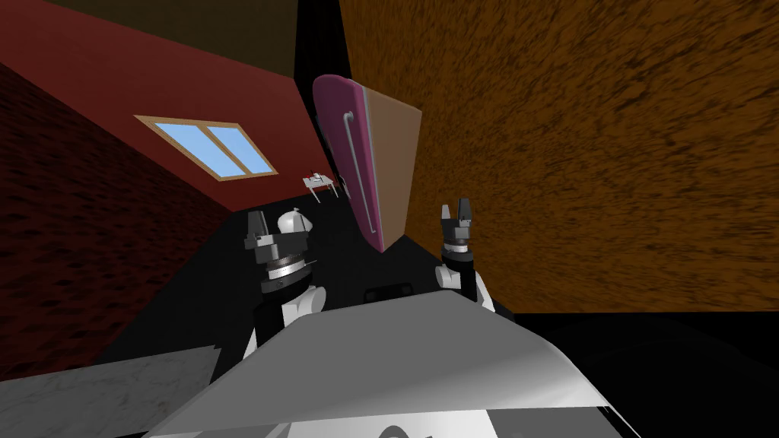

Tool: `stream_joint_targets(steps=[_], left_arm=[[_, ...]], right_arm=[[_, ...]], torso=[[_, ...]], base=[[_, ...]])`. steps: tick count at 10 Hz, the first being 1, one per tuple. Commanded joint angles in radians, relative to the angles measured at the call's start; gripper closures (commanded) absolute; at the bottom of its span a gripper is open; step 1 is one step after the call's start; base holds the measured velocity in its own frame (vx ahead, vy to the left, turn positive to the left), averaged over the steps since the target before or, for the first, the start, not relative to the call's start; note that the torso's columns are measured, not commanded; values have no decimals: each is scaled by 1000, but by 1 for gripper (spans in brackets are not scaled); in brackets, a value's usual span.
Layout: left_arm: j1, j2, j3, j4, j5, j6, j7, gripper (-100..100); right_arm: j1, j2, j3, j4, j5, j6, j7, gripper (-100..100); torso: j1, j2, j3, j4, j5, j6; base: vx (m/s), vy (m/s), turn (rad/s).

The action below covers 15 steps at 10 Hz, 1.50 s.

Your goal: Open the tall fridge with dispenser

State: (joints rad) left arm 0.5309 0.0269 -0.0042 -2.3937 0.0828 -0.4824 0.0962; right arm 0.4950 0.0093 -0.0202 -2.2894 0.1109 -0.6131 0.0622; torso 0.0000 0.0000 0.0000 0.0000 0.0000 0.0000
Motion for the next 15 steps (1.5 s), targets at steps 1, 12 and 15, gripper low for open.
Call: stream_joint_targets(steps=[1,12,15], left_arm=[[0,0,0,0,0,0,0,0],[-14,86,17,42,12,16,0,-100],[-33,112,39,97,29,38,1,-100]], right_arm=[[0,0,0,0,0,0,0,0],[0,0,0,0,0,0,0,0],[1,0,0,0,0,0,0,0]], torso=[[0,40,-82,41,0,0],[-3,731,-1472,733,-1,0],[-1,736,-1477,737,0,0]], base=[[0,0,0],[23,-16,13],[180,-106,68]])
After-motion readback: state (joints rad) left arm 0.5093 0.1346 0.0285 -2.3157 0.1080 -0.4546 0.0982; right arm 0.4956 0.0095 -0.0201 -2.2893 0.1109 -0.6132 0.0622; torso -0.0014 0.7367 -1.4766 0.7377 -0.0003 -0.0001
